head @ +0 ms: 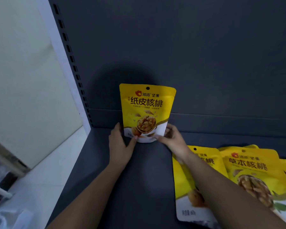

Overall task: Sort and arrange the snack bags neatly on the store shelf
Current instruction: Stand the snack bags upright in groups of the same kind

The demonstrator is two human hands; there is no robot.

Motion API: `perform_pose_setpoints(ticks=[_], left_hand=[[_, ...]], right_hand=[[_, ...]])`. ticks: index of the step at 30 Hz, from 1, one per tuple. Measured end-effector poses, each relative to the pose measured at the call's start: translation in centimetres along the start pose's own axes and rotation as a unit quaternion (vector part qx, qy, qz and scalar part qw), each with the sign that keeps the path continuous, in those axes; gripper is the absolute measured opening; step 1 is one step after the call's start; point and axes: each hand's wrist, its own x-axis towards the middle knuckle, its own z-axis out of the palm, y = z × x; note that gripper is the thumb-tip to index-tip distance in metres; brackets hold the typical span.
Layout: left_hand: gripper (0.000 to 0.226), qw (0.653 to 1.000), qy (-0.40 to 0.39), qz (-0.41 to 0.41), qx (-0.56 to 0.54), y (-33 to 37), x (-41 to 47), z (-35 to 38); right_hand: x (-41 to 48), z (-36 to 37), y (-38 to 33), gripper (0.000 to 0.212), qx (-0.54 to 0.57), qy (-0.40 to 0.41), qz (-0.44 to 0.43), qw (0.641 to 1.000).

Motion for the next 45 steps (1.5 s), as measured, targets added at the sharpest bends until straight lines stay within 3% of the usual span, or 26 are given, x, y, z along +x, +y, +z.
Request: perform_pose_setpoints(ticks=[4, 5, 8, 10, 13, 17, 20, 22, 23, 25, 27, 29, 31, 35, 38, 41, 45], left_hand=[[0.048, 0.986, 0.091, -0.076, -0.121, 2.6, -3.2, -1.6], [0.036, 0.985, 0.065, -0.088, -0.134, 3.5, -4.3, -1.9], [0.014, 0.975, -0.169, -0.123, -0.078, 7.1, -7.8, -2.0], [0.031, 0.955, -0.270, -0.118, -0.016, 9.0, -10.2, -0.9], [0.062, 0.941, -0.319, -0.099, 0.045, 10.9, -13.1, 1.3], [0.078, 0.945, -0.288, -0.094, 0.125, 11.4, -14.8, 3.6], [0.104, 0.930, -0.276, -0.088, 0.226, 12.8, -16.0, 4.0], [0.115, 0.943, -0.262, -0.120, 0.168, 13.3, -16.3, 4.1], [0.117, 0.949, -0.257, -0.154, 0.101, 13.4, -16.4, 4.1], [0.113, 0.950, -0.222, -0.215, -0.045, 13.6, -16.5, 3.8], [0.108, 0.929, -0.212, -0.253, -0.170, 13.6, -16.6, 3.5], [0.090, 0.915, -0.222, -0.230, -0.246, 13.9, -16.8, 2.8], [0.089, 0.915, -0.234, -0.194, -0.264, 13.9, -17.2, 2.1], [0.083, 0.953, -0.202, -0.064, -0.216, 13.5, -16.5, 0.2], [0.091, 0.974, -0.157, 0.027, -0.159, 12.3, -14.8, -1.8], [0.102, 0.990, -0.087, 0.084, -0.068, 10.0, -12.6, -3.2], [0.106, 0.997, -0.017, 0.073, 0.028, 6.9, -9.2, -4.1]], right_hand=[[-2.8, -2.2, -2.7, 0.051, -0.041, -0.013, 0.025, 0.999], [-3.9, -3.4, -3.2, 0.047, -0.076, -0.020, 0.028, 0.997], [-8.3, -7.6, -4.0, 0.037, -0.266, 0.005, 0.014, 0.964], [-11.9, -10.3, -4.0, 0.038, -0.431, 0.055, 0.017, 0.900], [-16.6, -12.5, -3.4, 0.045, -0.567, 0.075, 0.027, 0.820], [-18.9, -12.9, -2.4, 0.065, -0.620, 0.013, 0.043, 0.783], [-19.4, -12.3, -2.0, 0.115, -0.637, 0.002, 0.047, 0.769], [-19.3, -11.9, -1.5, 0.142, -0.641, -0.012, 0.055, 0.766], [-19.2, -11.9, -1.1, 0.139, -0.634, -0.020, 0.060, 0.771], [-19.0, -12.0, -0.9, 0.111, -0.602, -0.021, 0.063, 0.796], [-18.6, -12.6, -0.5, 0.094, -0.528, -0.008, 0.047, 0.848], [-18.4, -12.9, -0.2, 0.084, -0.339, 0.002, 0.010, 0.941], [-18.6, -12.4, -0.2, 0.070, -0.135, -0.028, -0.006, 0.990], [-18.5, -10.2, -0.9, 0.067, -0.007, -0.008, -0.017, 1.000], [-17.2, -7.6, -1.9, 0.074, -0.042, 0.030, -0.035, 0.998], [-14.8, -4.3, -2.2, 0.067, -0.102, 0.038, -0.111, 0.988], [-10.6, -0.1, -1.4, 0.070, -0.110, 0.011, -0.133, 0.985]])
